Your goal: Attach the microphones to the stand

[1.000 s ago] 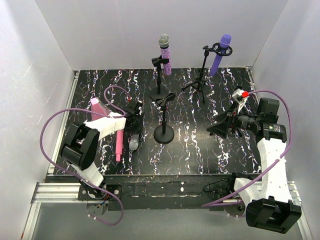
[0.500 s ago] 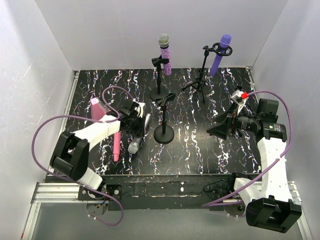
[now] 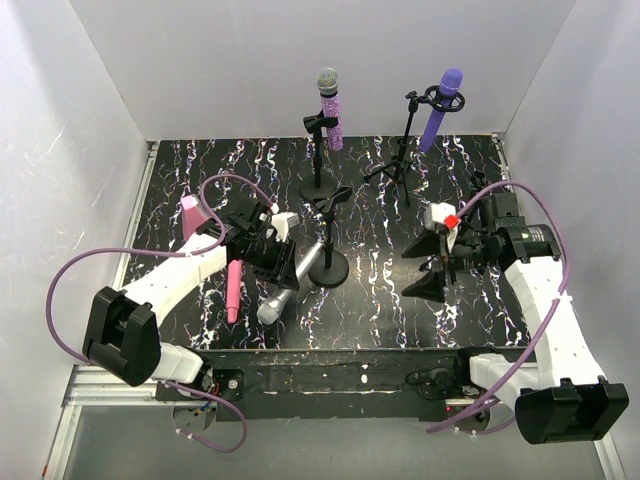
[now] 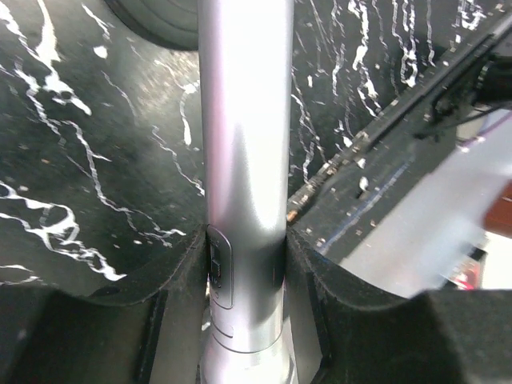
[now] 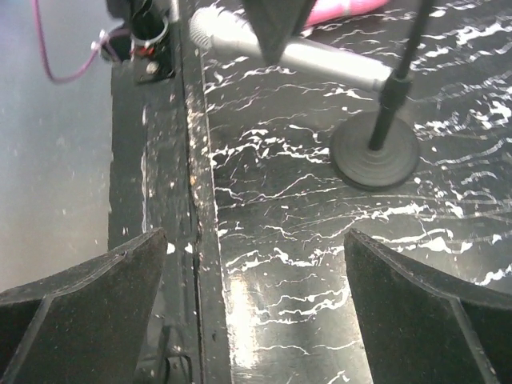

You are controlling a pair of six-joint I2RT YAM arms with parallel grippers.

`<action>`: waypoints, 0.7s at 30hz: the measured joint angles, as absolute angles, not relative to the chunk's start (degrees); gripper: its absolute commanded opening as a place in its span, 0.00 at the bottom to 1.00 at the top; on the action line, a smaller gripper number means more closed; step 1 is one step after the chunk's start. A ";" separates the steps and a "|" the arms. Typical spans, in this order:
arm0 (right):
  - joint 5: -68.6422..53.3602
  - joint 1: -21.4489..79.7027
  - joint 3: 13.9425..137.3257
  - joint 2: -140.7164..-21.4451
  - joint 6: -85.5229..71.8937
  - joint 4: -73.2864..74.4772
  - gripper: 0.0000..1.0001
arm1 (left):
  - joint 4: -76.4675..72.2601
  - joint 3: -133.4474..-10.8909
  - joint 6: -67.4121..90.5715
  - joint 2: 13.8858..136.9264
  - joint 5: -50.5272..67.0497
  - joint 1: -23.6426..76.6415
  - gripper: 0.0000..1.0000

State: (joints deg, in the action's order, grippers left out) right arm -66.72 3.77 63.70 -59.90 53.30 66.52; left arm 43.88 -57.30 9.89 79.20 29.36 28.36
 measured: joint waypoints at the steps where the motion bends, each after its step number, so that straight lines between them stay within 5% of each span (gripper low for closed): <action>1: -66.13 5.39 63.46 -59.51 55.72 67.05 0.98 | 44.40 -57.30 10.57 79.35 30.70 28.36 0.02; 12: -60.82 19.86 62.19 -61.82 69.58 68.86 0.98 | 43.66 -50.61 18.72 77.34 48.29 29.71 0.02; 21: -57.41 34.00 63.64 -67.88 70.57 68.38 0.96 | 34.74 -46.50 27.42 77.41 53.93 41.60 0.02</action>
